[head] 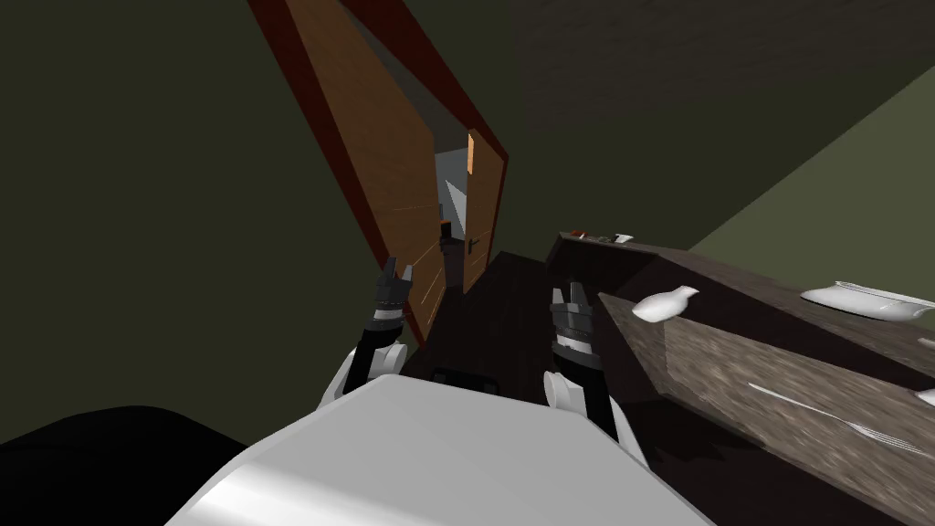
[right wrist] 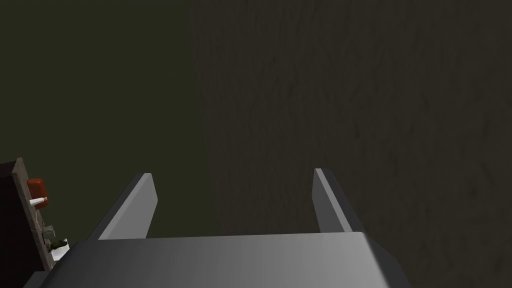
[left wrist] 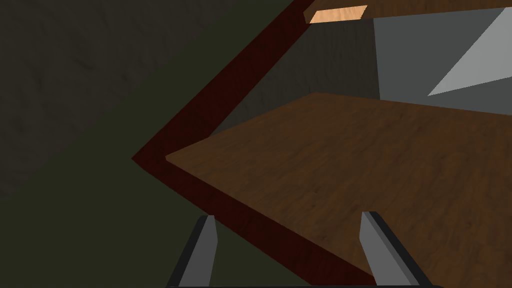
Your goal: Push the door open
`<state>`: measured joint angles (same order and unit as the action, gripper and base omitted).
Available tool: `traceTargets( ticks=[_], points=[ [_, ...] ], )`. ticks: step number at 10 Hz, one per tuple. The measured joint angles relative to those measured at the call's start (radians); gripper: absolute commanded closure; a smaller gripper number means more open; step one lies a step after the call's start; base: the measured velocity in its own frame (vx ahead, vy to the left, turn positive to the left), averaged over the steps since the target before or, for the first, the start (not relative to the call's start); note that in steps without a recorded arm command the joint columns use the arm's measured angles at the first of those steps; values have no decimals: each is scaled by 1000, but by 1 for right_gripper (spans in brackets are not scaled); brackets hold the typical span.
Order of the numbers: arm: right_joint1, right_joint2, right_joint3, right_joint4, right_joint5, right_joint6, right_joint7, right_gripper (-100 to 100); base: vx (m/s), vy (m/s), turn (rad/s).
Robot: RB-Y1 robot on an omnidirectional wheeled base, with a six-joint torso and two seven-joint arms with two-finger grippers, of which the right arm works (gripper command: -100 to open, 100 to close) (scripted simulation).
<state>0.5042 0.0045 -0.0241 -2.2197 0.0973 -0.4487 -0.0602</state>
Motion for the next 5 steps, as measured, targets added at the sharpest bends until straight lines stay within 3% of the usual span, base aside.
traceTargets(
  ticks=[5],
  points=[
    [-59, -33, 20, 86, 7, -1, -20, -100, 134, -59, 76]
  ],
)
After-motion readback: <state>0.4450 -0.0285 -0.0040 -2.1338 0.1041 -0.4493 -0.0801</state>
